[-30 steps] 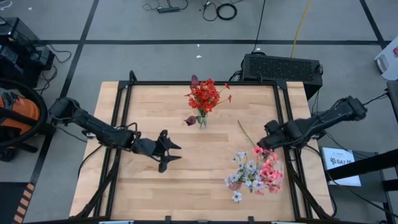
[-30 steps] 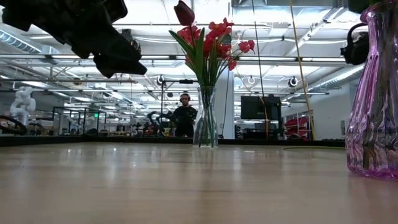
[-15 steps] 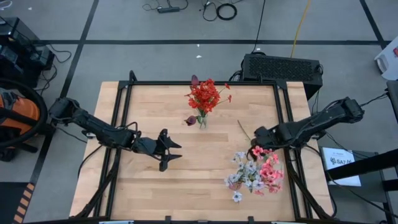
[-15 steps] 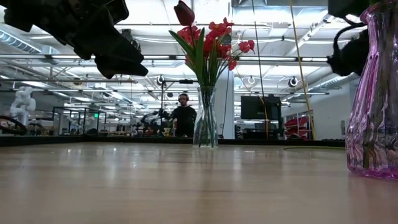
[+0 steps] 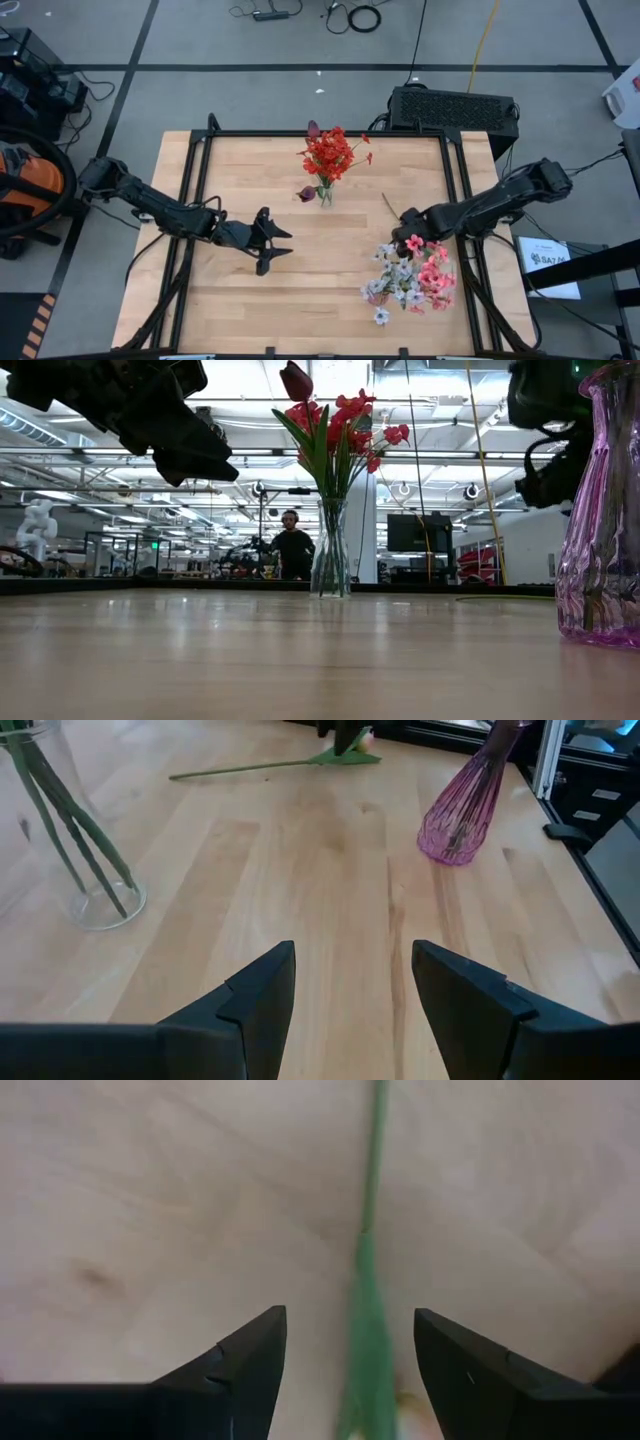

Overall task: Sort flowers into vase by color
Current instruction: Put the white flower into the purple vase

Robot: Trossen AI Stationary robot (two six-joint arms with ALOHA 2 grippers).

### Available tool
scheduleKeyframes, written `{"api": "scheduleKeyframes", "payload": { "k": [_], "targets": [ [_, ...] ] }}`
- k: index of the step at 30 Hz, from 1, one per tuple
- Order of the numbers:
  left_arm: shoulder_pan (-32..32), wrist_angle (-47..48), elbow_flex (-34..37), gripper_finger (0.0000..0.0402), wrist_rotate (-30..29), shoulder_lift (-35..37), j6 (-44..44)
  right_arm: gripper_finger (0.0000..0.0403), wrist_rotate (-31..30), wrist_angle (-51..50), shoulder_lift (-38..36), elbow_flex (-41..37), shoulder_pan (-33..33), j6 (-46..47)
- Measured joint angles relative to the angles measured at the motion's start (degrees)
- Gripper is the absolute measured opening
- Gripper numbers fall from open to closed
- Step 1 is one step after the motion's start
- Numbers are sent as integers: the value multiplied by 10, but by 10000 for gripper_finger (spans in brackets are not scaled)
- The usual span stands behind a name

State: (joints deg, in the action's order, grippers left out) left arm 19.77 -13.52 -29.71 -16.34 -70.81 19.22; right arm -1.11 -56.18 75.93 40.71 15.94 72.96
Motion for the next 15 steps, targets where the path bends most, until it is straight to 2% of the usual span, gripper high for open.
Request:
{"api": "scheduleKeyframes", "payload": {
  "k": [5,11,15],
  "targets": [
    [0,-16,0,209,4,0,0,210,17,-6,41,0,-2,-10],
    [0,-21,0,209,8,0,0,209,45,35,87,-8,-1,-27],
    [0,-21,0,209,9,0,0,187,67,86,99,-33,-2,-27]
  ]
}}
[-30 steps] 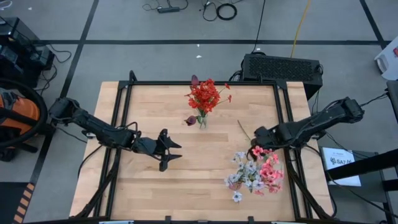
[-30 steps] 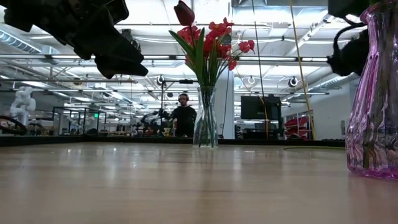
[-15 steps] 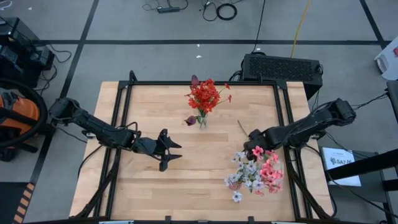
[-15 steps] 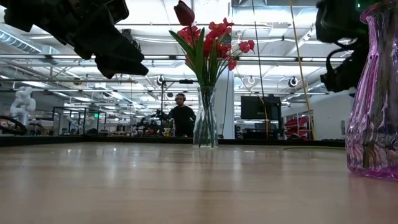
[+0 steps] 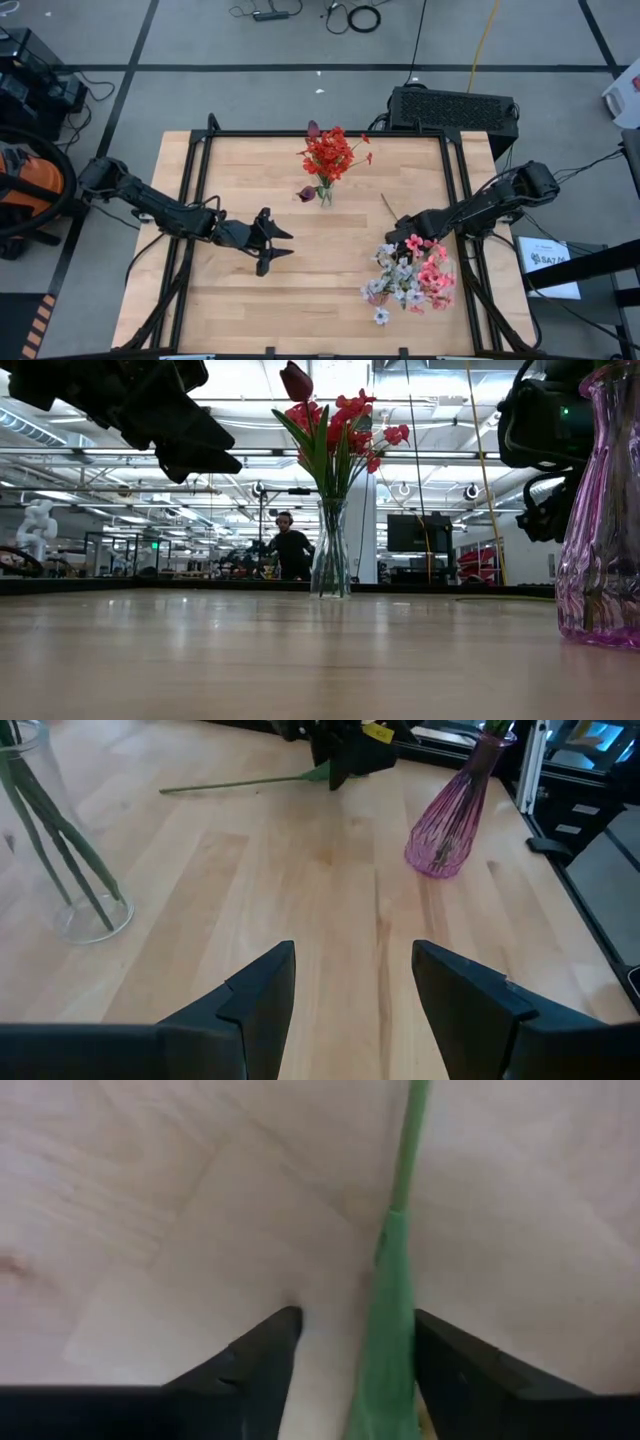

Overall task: Sort flowers into vase by color
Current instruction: Put the white flower into the purple vase

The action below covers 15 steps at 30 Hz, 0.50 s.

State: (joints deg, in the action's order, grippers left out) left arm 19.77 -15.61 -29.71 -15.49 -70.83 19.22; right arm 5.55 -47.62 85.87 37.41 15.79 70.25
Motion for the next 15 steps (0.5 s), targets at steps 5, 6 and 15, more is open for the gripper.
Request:
{"api": "scheduleKeyframes", "payload": {
  "k": [5,6,15],
  "targets": [
    [2,-3,0,209,3,0,0,96,2,17,-13,-6,0,-5],
    [2,-5,0,209,3,0,0,72,-1,15,-22,-6,0,-5],
    [2,-49,-4,209,4,0,0,11,-60,-64,-162,-3,1,72]
  ]
}}
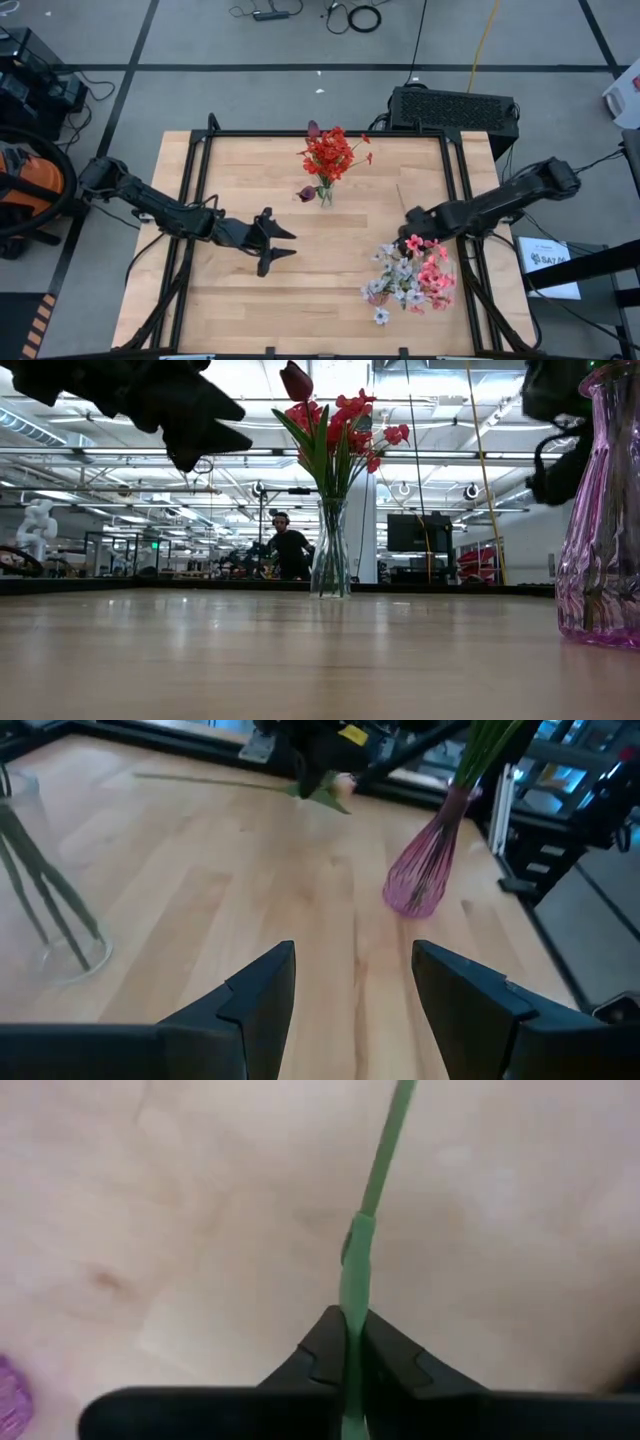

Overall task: Sort flowers into vase by color
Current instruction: Put the white flower into the purple vase, then put the pink flower into the purple vase

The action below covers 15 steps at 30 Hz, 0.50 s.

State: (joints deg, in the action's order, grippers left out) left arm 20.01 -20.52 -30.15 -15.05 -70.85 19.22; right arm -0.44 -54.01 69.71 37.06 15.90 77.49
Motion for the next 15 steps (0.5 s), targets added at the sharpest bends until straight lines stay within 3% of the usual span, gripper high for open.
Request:
{"api": "scheduleKeyframes", "payload": {
  "k": [6,11,15],
  "targets": [
    [0,-1,-19,208,0,0,0,4,-114,-169,-101,95,0,33],
    [0,-1,-39,208,0,0,-4,2,-250,-326,-133,265,0,43],
    [0,1,-56,208,0,0,-34,1,-388,-352,-134,416,0,3]
  ]
}}
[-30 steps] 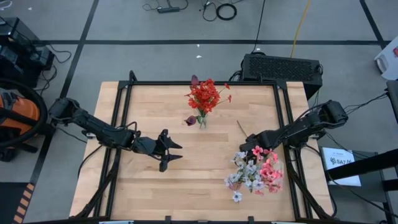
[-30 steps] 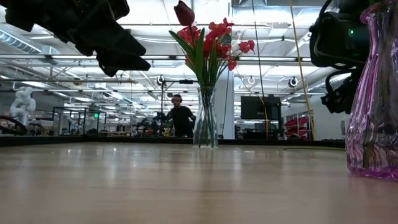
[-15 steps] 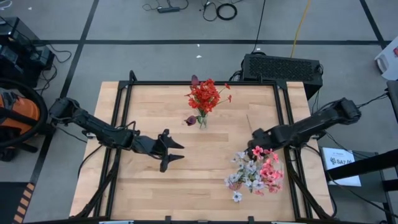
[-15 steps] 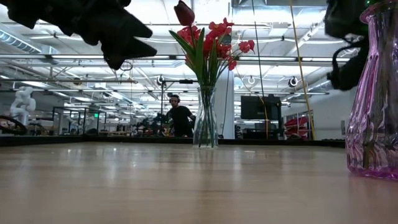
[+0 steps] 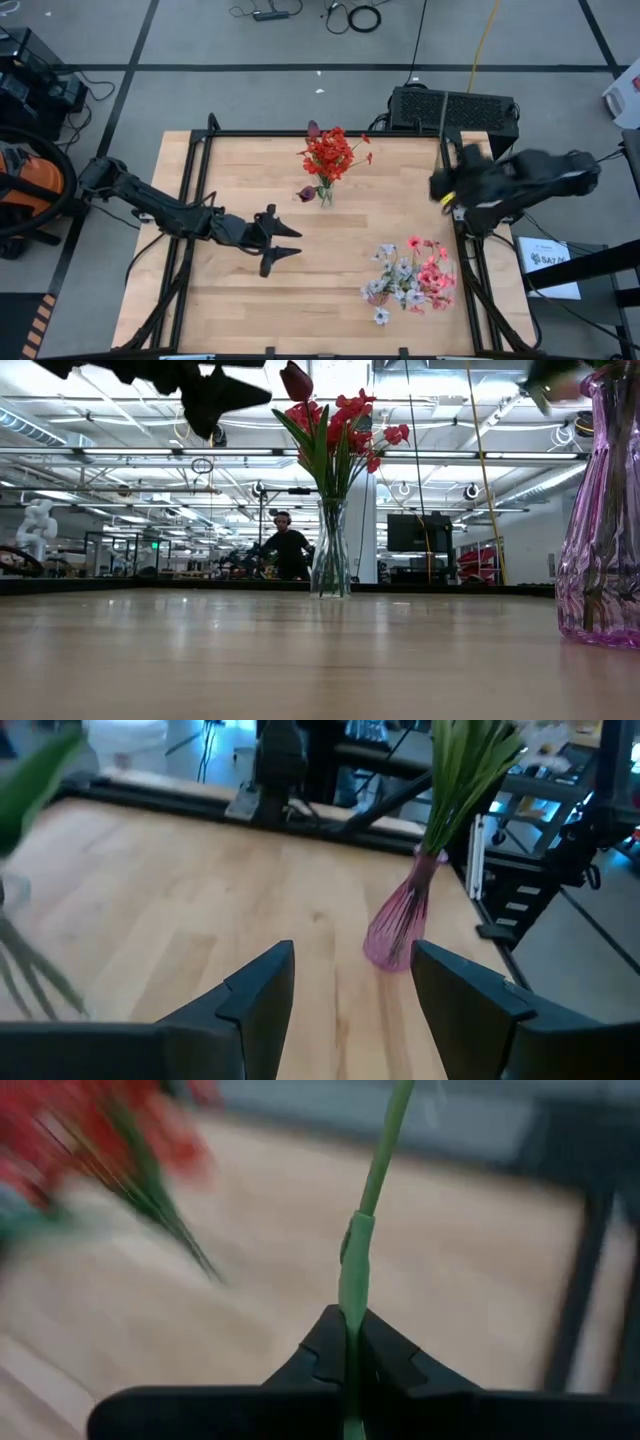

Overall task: Sort flowers into vase by color
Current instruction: Put the pink flower into the purple vase

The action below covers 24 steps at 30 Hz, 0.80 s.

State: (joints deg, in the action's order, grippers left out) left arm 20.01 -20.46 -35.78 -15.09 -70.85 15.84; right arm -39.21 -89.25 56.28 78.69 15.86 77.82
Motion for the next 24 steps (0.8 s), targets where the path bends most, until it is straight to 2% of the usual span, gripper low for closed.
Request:
{"api": "scheduleKeyframes", "payload": {
  "k": [3,5,8,11,14,18,22,24],
  "targets": [
    [2,1,-22,208,8,0,-39,1,-91,63,4,88,0,-89],
    [3,-2,-37,208,11,0,-79,1,-119,145,4,125,0,-179],
    [3,0,-59,208,11,0,-131,1,-95,334,5,145,0,-327],
    [2,0,-83,208,11,0,-223,0,-18,500,17,145,0,-415],
    [12,8,-114,208,-8,0,-330,0,57,577,42,145,0,-415],
    [42,66,-179,208,-115,0,-432,0,128,564,88,144,0,-332],
    [81,174,-251,208,-225,0,-479,0,217,563,144,144,0,-252],
    [103,211,-277,208,-257,-2,-482,0,270,575,172,144,0,-218]
  ]
}}
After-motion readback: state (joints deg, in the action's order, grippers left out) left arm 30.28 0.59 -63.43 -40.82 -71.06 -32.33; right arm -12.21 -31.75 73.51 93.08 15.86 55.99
